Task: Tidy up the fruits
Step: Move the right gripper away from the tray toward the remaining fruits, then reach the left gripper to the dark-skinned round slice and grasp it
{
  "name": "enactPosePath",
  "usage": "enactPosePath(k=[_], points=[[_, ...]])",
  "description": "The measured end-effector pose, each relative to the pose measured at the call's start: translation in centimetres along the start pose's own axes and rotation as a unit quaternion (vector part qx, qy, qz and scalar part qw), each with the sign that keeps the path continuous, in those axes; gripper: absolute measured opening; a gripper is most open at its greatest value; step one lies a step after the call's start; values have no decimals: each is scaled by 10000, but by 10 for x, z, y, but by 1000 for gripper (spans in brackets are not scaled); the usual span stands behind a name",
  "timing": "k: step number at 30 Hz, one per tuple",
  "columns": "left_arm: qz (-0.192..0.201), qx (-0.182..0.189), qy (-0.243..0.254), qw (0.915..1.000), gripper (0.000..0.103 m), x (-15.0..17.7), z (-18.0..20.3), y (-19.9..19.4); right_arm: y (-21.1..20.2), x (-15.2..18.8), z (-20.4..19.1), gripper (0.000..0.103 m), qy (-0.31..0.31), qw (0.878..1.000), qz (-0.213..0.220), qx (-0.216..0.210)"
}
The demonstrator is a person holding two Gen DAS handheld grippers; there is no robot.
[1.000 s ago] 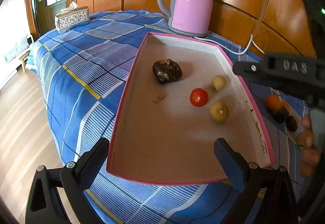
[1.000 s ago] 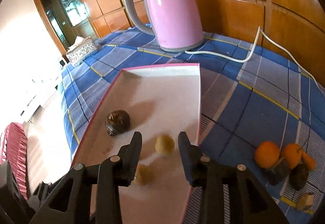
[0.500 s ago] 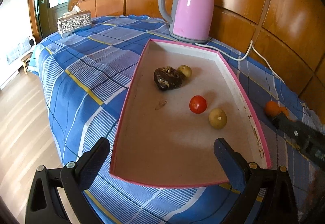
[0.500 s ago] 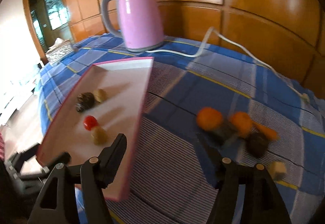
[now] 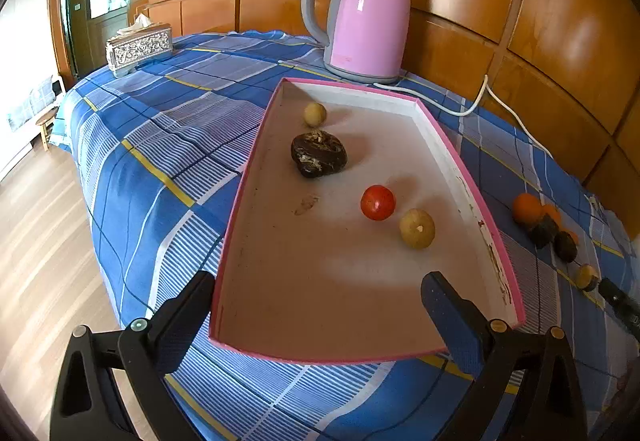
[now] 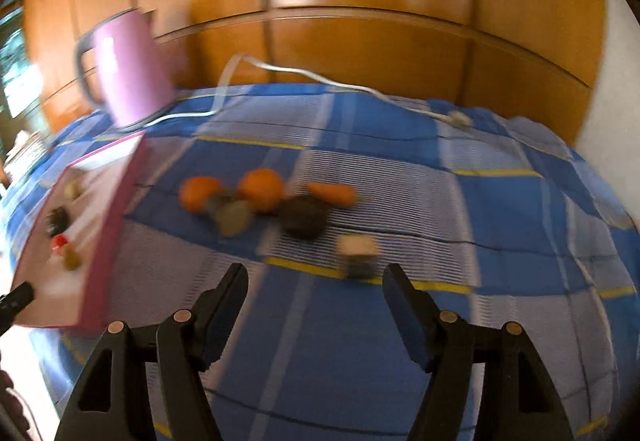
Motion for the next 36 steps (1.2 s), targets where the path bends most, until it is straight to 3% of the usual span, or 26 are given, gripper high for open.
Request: enactPosePath(k=[9,17,28,36], points=[[156,-70,115,9998,103,-2,3,-8,2,18,77,71,732,9945,-51,751],[265,184,353,9989,103,-8,20,-14,3,27,107,71,1010,9893,-53,1049],[142,1057,1122,9879,103,-8,84,-20,1,34,141,71,1318,9826,-24,1306],[-230,1191,1696,9780,103,-10,137,-14,1,46,166,71,1529,9769,-55,1493]])
Point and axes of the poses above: each gripper's, at about its wrist camera, not at the fingertips, and y roughly the way its jaws point, z to its right, x to its underside, the point moved 10 cm from there along y, roughly the way its jaws point, and after that the axes turned 5 degrees about -z, right-handed, at the moved point
